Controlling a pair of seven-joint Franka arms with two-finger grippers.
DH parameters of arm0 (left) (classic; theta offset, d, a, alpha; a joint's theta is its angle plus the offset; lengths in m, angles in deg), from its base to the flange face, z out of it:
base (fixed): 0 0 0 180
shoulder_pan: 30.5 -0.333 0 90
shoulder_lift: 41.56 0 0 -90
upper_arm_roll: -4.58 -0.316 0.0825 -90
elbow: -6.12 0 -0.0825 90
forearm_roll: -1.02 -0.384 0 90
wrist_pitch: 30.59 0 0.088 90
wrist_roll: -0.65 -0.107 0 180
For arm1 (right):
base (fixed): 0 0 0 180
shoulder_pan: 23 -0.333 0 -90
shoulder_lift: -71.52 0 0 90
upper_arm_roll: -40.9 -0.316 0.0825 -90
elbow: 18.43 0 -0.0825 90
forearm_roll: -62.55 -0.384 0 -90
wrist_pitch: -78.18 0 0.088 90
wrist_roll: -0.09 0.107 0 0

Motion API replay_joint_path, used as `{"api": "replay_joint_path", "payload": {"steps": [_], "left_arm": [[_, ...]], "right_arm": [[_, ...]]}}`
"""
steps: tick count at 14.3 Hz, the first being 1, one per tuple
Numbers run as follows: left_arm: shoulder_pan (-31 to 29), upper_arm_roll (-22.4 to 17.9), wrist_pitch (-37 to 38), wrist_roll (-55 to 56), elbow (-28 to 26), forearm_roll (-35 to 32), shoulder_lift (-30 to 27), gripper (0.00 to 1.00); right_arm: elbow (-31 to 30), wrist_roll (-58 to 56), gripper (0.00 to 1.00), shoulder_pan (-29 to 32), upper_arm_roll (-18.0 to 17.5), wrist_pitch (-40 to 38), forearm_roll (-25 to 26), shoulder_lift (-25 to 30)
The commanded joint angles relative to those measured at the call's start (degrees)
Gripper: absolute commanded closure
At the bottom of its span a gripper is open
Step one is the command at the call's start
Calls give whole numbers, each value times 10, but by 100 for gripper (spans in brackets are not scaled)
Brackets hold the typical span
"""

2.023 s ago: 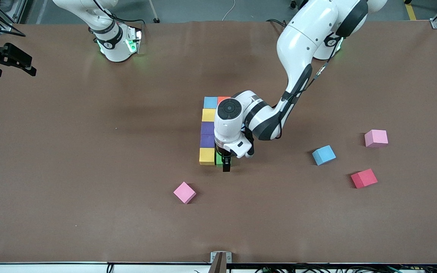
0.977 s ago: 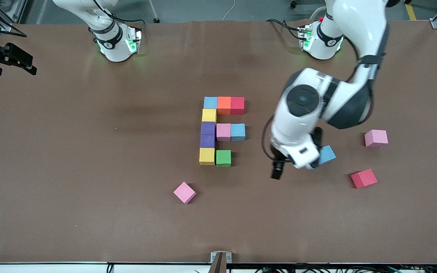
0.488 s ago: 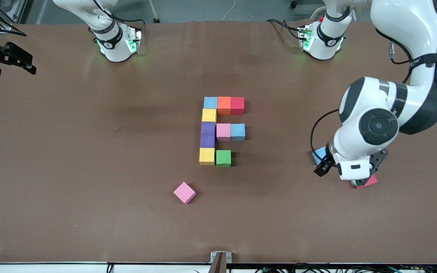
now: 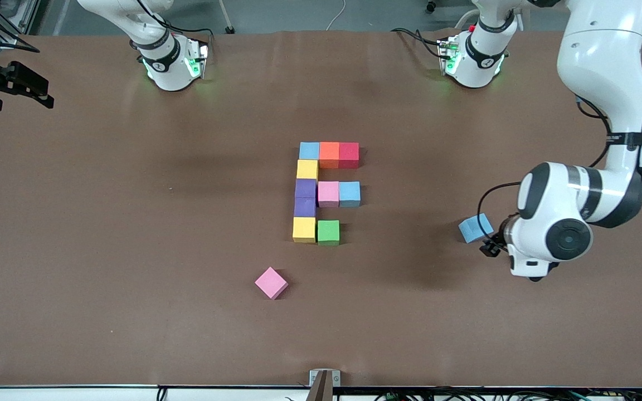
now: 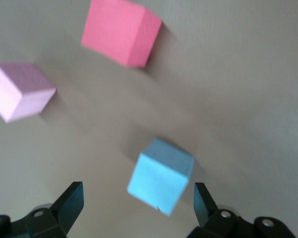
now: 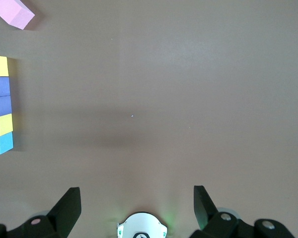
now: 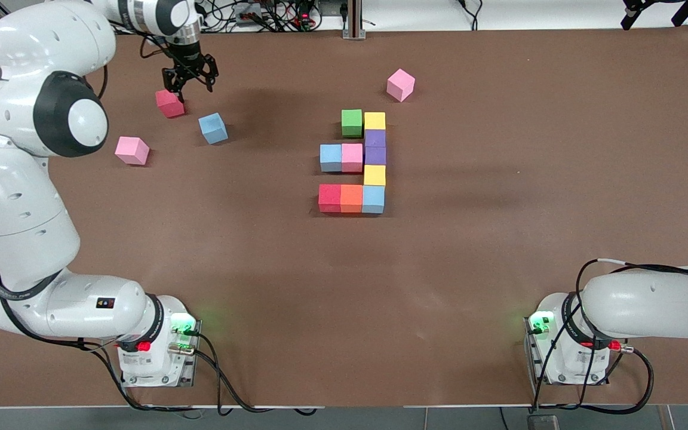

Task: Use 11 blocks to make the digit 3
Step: 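Move the left gripper to the loose light blue block and grasp it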

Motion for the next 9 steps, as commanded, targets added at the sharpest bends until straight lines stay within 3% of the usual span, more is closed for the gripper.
{"api": "replay_joint_path", "payload": {"steps": [1, 9], "left_arm": [[-28, 12, -47, -38, -51, 3, -27, 2], [-142, 134, -167, -169, -168, -1, -72, 3]], "right_arm": [[-8, -1, 0, 3, -4, -1, 3, 10], [-7, -2, 0, 3, -3, 5, 2, 10]]}}
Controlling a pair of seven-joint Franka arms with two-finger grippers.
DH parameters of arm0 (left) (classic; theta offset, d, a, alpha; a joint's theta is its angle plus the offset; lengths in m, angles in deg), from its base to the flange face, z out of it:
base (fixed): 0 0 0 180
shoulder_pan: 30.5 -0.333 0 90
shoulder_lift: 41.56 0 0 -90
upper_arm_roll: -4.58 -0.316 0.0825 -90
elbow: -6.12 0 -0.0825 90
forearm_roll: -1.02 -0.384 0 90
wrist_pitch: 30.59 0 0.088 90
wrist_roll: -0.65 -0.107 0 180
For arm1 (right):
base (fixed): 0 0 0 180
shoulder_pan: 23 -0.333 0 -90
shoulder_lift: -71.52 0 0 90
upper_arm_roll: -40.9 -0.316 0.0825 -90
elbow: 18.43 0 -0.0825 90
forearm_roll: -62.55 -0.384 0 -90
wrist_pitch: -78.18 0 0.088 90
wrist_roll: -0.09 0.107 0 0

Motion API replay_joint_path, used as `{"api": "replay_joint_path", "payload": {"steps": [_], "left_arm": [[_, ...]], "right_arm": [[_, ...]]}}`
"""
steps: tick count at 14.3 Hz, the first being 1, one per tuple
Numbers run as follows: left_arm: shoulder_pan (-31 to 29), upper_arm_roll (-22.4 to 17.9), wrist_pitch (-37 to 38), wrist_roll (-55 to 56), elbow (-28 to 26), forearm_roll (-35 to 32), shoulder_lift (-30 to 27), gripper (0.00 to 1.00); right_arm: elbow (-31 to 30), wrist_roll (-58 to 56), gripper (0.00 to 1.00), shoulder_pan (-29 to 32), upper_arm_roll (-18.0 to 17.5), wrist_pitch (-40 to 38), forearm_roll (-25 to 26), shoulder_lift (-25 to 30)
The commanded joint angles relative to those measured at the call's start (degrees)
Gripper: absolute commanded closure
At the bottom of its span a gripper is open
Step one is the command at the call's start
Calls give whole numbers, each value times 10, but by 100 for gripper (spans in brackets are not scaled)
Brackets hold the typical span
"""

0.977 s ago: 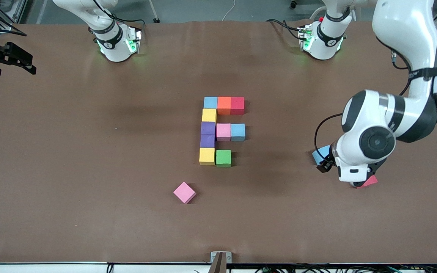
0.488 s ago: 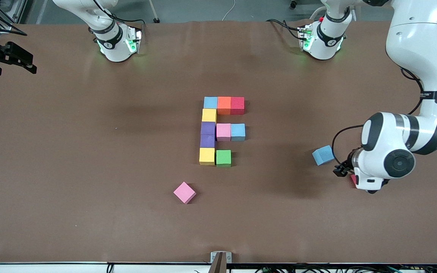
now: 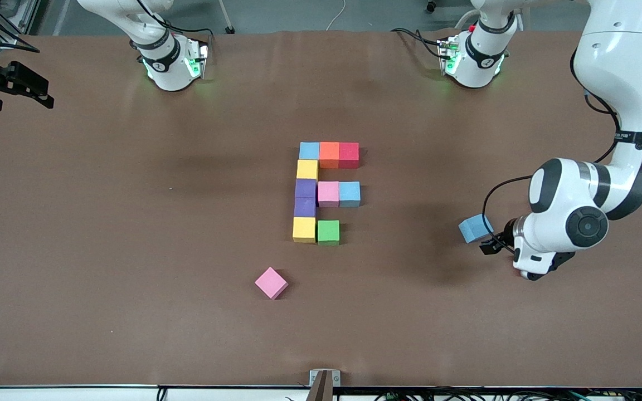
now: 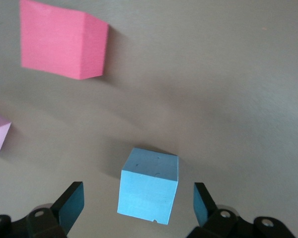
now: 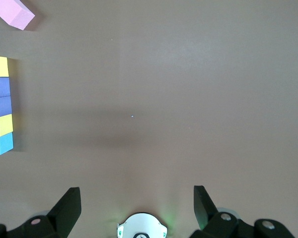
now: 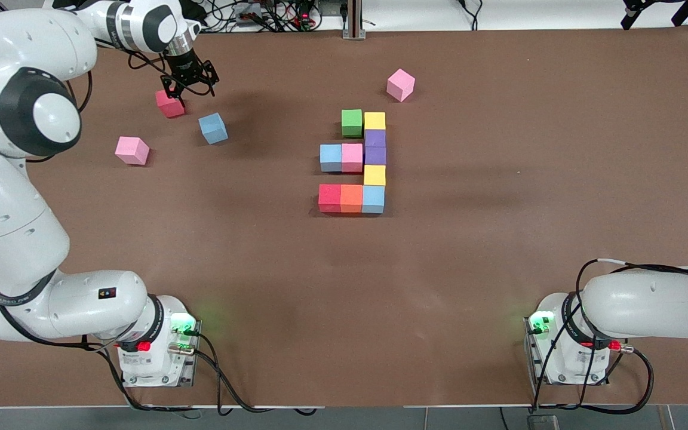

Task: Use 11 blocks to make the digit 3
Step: 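Move the left gripper to the loose light blue block and grasp it, then carry the light blue block with the left gripper beside the green block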

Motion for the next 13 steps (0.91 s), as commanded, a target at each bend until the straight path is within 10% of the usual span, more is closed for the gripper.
{"api": "replay_joint_path", "payload": {"steps": [1, 13], "left_arm": [[-37, 31, -43, -38, -73, -5, -42, 3], [-37, 33, -170, -31, -160, -68, -35, 1]], "right_arm": [[-6, -2, 0, 3, -4, 3, 2, 10], [-6, -3, 0, 2, -4, 3, 2, 10]]}}
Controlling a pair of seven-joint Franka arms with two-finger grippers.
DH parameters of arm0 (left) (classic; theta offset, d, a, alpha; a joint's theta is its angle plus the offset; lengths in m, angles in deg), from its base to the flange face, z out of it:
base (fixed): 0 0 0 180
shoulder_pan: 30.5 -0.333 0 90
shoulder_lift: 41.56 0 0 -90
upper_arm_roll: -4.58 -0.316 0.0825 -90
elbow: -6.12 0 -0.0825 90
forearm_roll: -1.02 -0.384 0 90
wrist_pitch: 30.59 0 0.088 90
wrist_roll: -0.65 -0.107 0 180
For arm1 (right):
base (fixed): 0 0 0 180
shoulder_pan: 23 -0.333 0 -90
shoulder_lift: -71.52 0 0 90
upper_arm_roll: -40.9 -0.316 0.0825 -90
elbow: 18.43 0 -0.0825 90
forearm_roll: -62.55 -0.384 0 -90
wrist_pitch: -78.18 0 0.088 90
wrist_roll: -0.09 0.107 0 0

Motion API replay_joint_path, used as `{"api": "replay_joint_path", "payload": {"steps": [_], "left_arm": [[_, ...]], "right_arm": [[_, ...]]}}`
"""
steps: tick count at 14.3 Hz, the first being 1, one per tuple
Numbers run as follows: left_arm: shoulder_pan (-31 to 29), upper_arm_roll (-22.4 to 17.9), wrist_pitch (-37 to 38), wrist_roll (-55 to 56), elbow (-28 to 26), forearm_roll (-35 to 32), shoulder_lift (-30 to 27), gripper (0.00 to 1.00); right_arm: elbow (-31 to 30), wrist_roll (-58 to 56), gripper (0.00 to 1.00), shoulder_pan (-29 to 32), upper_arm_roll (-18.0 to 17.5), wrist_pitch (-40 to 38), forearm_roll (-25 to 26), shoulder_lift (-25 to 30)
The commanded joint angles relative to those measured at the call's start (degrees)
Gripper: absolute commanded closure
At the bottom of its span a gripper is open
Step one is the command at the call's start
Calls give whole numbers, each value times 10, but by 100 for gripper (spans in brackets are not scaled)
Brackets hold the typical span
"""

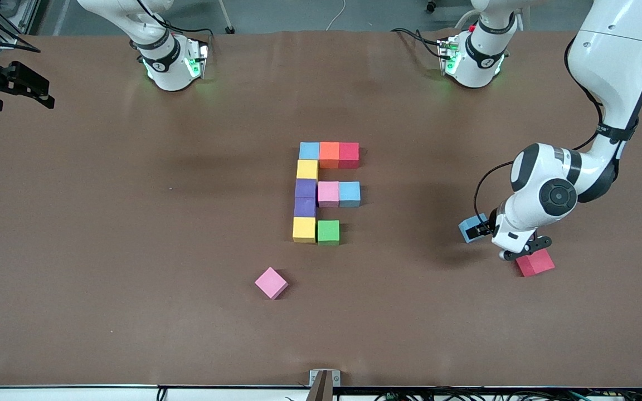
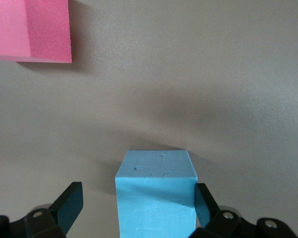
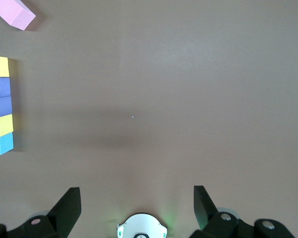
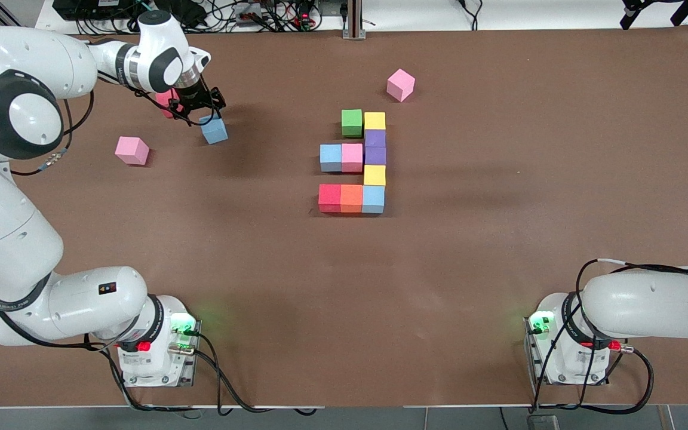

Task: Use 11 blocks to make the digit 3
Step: 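Carry the light blue block with the left gripper beside the green block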

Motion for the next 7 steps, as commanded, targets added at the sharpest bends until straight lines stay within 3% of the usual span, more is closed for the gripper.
{"api": "replay_joint_path", "payload": {"steps": [1, 7], "left_arm": [[-7, 6, -6, 4, -10, -11, -15, 1], [-6, 12, -5, 18, -7, -7, -16, 0]], "right_arm": [[-6, -3, 0, 2, -2, 2, 2, 10], [-7, -4, 0, 3, -2, 1, 2, 10]]}}
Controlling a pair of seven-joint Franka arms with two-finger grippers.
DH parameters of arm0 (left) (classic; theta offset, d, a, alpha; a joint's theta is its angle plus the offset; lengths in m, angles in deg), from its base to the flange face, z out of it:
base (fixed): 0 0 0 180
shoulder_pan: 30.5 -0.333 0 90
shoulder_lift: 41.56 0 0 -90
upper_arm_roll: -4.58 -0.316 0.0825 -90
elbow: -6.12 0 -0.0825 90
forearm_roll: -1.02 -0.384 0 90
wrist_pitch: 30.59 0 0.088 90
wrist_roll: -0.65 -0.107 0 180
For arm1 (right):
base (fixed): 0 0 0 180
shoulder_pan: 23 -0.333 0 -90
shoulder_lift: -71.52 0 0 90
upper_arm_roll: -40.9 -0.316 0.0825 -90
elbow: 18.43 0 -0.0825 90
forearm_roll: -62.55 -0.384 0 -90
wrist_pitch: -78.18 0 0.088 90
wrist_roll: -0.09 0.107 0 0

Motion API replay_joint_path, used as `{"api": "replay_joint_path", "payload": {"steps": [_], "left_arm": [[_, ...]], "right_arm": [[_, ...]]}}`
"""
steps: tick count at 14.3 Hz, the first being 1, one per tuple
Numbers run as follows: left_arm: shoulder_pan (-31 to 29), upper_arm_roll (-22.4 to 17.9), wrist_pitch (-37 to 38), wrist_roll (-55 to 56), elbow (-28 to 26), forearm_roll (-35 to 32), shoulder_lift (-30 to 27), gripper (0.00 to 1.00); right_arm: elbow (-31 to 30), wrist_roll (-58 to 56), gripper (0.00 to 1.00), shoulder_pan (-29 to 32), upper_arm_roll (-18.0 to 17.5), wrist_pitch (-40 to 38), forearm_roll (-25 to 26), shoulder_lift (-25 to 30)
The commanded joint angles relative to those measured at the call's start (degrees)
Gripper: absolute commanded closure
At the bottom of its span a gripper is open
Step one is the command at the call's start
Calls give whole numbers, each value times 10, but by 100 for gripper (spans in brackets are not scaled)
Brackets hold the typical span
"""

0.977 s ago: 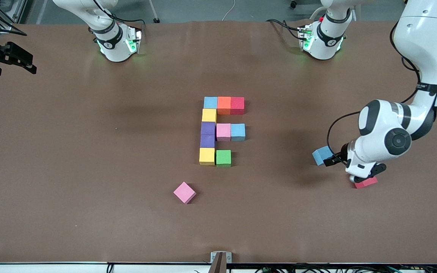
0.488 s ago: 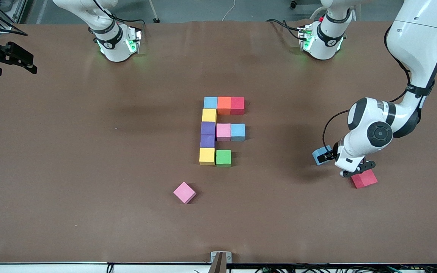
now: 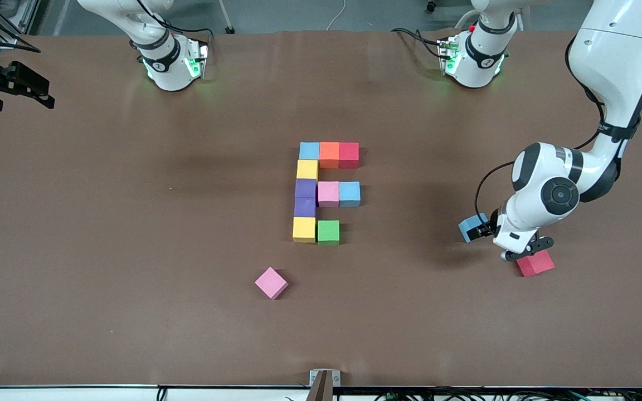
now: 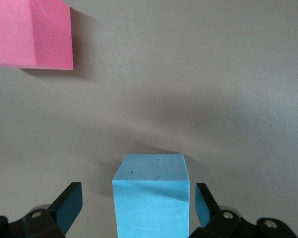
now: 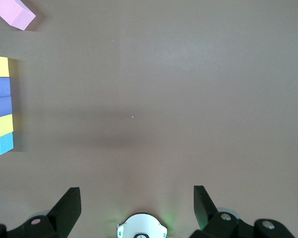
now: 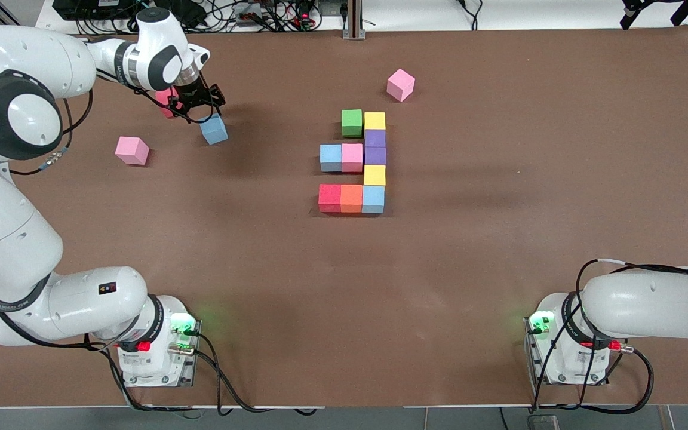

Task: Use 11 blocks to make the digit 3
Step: 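Carry the light blue block with the left gripper beside the green block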

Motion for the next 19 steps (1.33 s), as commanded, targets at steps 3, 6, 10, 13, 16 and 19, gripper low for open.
{"api": "replay_joint_path", "payload": {"steps": [3, 6, 10, 13, 16, 19], "left_arm": [[-5, 12, -12, 37, -10, -1, 1, 0], [-3, 12, -18, 40, -12, 0, 11, 1], [0, 12, -23, 55, -11, 1, 19, 43], [13, 15, -23, 83, -8, 1, 14, 72], [24, 21, -18, 124, 15, 0, 13, 79], [49, 37, 27, 201, 71, 1, 15, 79]], "right_arm": [[-7, -4, 0, 3, -2, 1, 2, 10], [-7, -4, 0, 2, -2, 1, 2, 10], [-6, -4, 0, 2, -2, 2, 2, 10], [-7, -4, 0, 3, -1, 2, 2, 9], [-7, -5, 0, 3, -1, 2, 2, 10], [-7, -4, 0, 3, -1, 0, 2, 10]]}}
